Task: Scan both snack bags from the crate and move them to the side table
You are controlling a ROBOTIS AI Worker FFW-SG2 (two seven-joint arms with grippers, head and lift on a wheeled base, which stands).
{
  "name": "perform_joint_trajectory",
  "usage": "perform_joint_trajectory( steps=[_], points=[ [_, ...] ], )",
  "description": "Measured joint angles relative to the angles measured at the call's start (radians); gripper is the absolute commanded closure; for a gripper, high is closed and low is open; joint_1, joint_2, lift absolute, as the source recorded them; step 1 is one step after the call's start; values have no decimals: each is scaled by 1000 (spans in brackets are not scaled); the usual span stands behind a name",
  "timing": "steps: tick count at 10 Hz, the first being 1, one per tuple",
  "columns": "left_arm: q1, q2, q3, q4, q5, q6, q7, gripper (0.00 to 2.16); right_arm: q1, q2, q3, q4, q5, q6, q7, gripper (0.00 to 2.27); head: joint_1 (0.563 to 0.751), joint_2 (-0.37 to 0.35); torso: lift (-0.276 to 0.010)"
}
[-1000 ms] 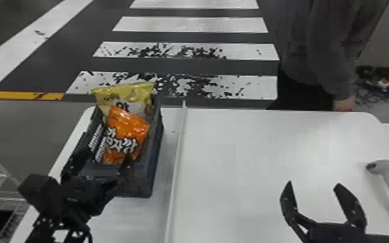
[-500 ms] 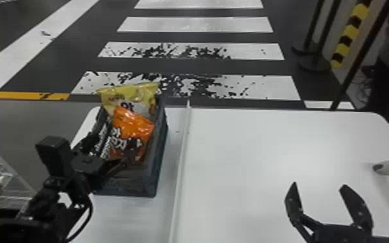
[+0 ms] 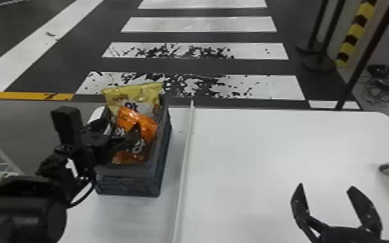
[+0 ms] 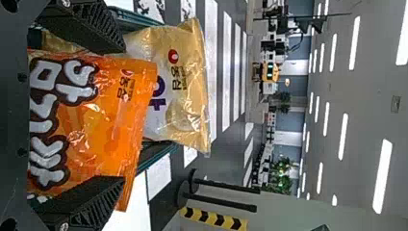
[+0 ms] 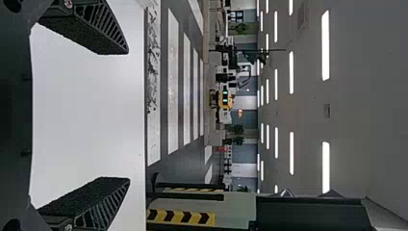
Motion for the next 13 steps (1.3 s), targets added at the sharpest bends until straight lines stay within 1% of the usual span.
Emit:
perform_joint_trajectory(
  steps=[1,3,4,5,7,8,9,10,11,12,13],
  points=[
    [-40,4,-8,48,-5,9,-12,46,4,0,-5,-3,0,2,0,46,695,78,-99],
    [-111,10,-25,146,-10,11,-64,36,6,1,-8,-4,0,2,0,46,695,71,-99],
    [-135,13,-34,181,-14,9,-82,33,6,1,-9,-4,0,2,0,46,695,69,-99],
    [-154,15,-45,208,-24,8,-103,19,6,2,-9,-4,0,2,0,46,695,64,-99],
    [-191,22,-77,251,-48,8,-120,9,6,2,-8,-4,1,2,0,46,695,56,-99],
    [-204,24,-88,265,-64,10,-136,90,7,2,-8,-4,2,2,0,46,695,51,-99],
    [-218,24,-99,283,-87,20,-152,323,7,2,-7,-4,2,2,0,46,695,47,-99],
    [-236,24,-111,303,-112,41,-177,741,7,2,-7,-4,2,2,0,46,695,44,-99],
    [-246,23,-120,313,-135,56,-193,1443,7,2,-7,-4,2,2,0,46,695,40,-99],
    [-248,20,-125,315,-149,69,-190,2101,7,2,-7,-4,2,2,0,46,695,38,-99],
    [-248,18,-129,312,-153,98,-166,2138,7,2,-7,-4,2,2,0,46,695,41,-99]
  ],
)
